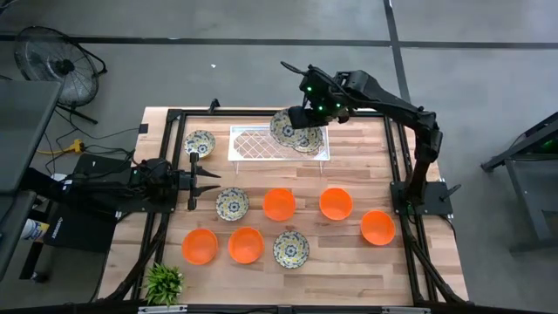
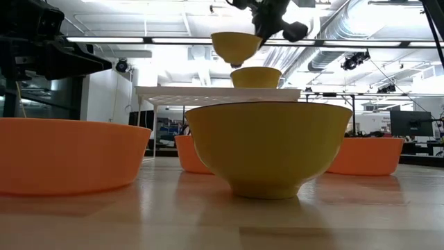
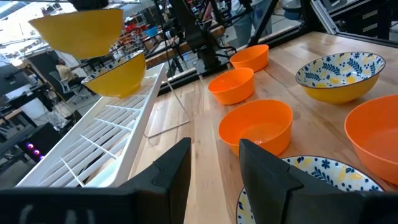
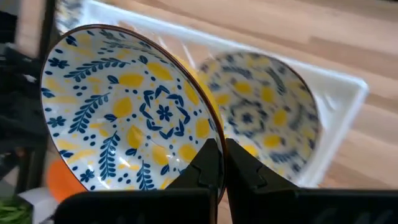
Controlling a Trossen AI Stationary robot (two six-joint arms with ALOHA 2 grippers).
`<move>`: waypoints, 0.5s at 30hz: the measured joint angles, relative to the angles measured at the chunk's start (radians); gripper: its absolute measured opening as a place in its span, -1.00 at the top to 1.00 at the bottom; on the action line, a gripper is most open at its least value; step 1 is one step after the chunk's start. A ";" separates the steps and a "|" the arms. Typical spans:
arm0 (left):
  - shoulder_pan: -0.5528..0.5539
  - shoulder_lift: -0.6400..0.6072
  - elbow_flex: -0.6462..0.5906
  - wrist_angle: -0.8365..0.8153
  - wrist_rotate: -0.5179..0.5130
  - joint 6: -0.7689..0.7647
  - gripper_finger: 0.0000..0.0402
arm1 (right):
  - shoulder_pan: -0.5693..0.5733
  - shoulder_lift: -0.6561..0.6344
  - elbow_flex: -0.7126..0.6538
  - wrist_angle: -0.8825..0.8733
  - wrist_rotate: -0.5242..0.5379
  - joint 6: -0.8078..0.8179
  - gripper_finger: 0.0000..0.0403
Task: Pick & Place Mini bowls
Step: Stack the white patterned bowl on the other white patterned bowl on the shelf
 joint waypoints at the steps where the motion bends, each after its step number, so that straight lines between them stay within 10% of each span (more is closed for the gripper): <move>1: 0.000 0.000 0.000 0.000 0.000 0.000 0.35 | -0.002 -0.001 0.000 -0.025 -0.002 0.000 1.00; 15: 0.000 0.000 0.000 0.000 0.000 0.000 0.35 | -0.071 -0.004 0.000 -0.126 -0.067 -0.043 1.00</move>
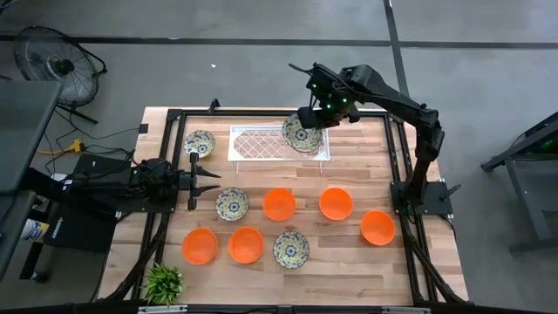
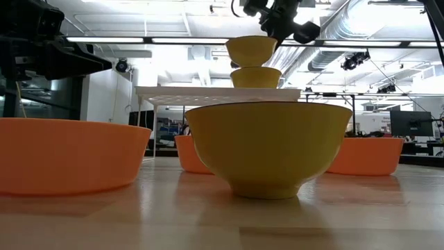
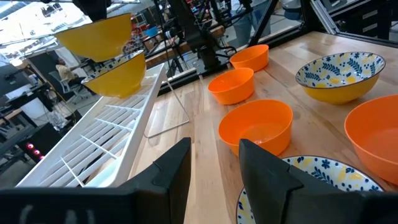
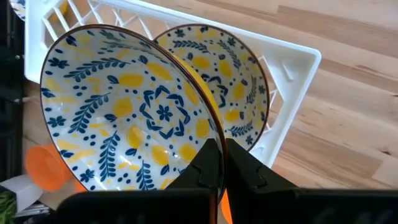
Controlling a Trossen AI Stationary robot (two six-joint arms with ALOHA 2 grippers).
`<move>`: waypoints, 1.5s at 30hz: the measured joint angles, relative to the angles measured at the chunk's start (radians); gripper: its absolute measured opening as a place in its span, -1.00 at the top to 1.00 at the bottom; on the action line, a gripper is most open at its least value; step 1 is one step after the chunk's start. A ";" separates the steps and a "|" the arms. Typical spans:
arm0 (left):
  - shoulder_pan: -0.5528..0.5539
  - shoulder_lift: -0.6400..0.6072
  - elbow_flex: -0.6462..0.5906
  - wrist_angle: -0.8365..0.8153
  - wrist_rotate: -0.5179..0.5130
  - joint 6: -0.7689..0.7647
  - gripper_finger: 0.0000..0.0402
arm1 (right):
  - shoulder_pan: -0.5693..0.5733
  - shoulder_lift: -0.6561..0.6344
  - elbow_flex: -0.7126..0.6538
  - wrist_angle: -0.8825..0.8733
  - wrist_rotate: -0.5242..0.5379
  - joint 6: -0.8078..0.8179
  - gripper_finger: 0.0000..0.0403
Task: Pick & Place Mini bowls
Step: Stack the white patterned bowl on the other white patterned bowl on the shelf
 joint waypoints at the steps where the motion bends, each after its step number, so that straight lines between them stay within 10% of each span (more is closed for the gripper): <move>1: 0.000 0.000 0.000 0.000 0.000 0.000 0.35 | -0.005 0.000 0.000 0.000 -0.010 -0.006 1.00; 45: 0.000 0.000 0.000 0.000 0.000 0.000 0.35 | -0.050 0.015 -0.103 0.035 -0.023 -0.087 1.00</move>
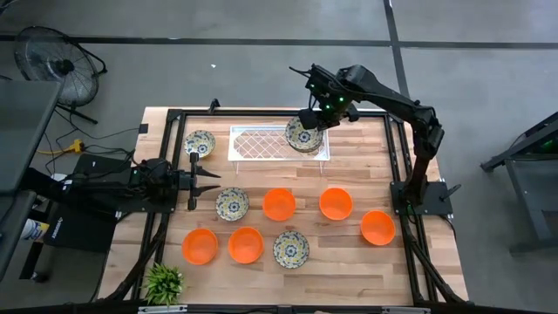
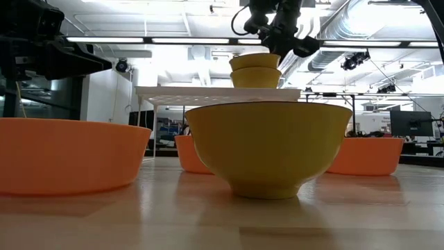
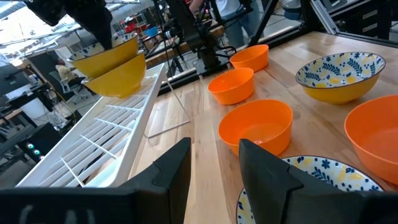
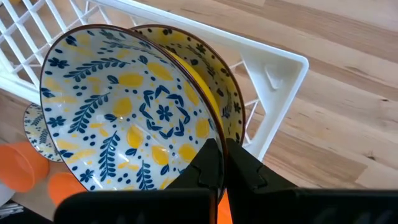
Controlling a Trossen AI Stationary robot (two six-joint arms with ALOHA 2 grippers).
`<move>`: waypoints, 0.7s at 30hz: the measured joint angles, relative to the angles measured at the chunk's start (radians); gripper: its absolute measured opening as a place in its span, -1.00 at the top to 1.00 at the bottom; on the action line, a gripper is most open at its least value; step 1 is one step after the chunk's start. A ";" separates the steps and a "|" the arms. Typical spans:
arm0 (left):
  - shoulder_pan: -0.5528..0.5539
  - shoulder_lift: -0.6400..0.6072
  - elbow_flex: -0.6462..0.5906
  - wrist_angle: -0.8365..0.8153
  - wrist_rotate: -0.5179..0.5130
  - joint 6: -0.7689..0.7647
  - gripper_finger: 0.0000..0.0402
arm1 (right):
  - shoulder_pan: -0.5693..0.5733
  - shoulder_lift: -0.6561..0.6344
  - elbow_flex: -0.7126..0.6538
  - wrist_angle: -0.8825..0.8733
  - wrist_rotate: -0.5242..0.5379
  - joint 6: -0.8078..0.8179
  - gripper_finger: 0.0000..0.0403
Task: Pick & Place Mini bowls
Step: Stack the white patterned bowl on the other white patterned bowl on the shelf
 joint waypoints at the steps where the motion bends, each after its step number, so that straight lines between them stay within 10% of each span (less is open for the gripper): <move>1: 0.000 0.000 0.000 0.000 0.000 0.000 0.35 | 0.000 -0.001 -0.007 0.004 0.000 0.000 1.00; 21: 0.000 0.000 0.000 0.000 0.000 0.000 0.35 | -0.004 -0.002 -0.051 0.069 -0.016 -0.002 0.87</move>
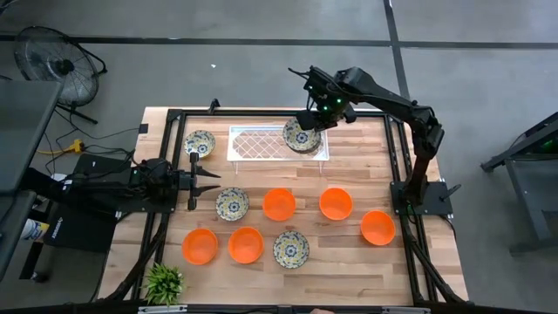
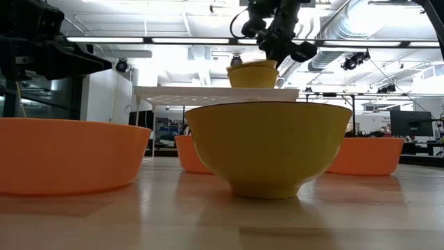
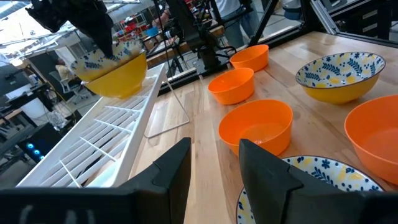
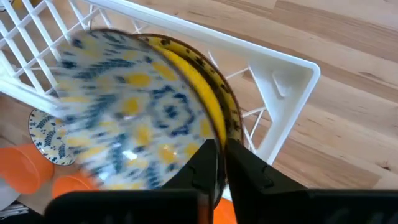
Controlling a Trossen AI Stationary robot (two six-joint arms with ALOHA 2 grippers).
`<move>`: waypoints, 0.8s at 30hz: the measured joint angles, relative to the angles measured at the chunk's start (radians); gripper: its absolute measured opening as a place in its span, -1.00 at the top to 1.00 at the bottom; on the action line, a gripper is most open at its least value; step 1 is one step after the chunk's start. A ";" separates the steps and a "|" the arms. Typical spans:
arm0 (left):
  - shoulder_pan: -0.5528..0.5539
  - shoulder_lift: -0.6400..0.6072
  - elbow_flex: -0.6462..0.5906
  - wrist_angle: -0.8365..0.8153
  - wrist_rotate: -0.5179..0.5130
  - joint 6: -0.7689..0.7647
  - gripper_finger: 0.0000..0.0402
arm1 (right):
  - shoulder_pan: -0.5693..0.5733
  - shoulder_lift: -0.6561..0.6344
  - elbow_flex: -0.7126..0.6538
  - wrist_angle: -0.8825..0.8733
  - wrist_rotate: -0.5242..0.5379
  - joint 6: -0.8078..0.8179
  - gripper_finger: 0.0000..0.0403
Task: Pick & Place Mini bowls
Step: Stack the white patterned bowl on the other white patterned bowl on the shelf
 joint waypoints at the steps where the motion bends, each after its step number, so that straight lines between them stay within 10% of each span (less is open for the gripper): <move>1: 0.000 0.000 0.000 0.000 0.000 0.000 0.35 | 0.000 0.000 0.000 -0.001 0.000 0.000 0.83; 24: 0.000 0.000 0.000 0.000 0.000 0.000 0.35 | 0.000 -0.018 0.001 -0.001 -0.007 0.000 0.46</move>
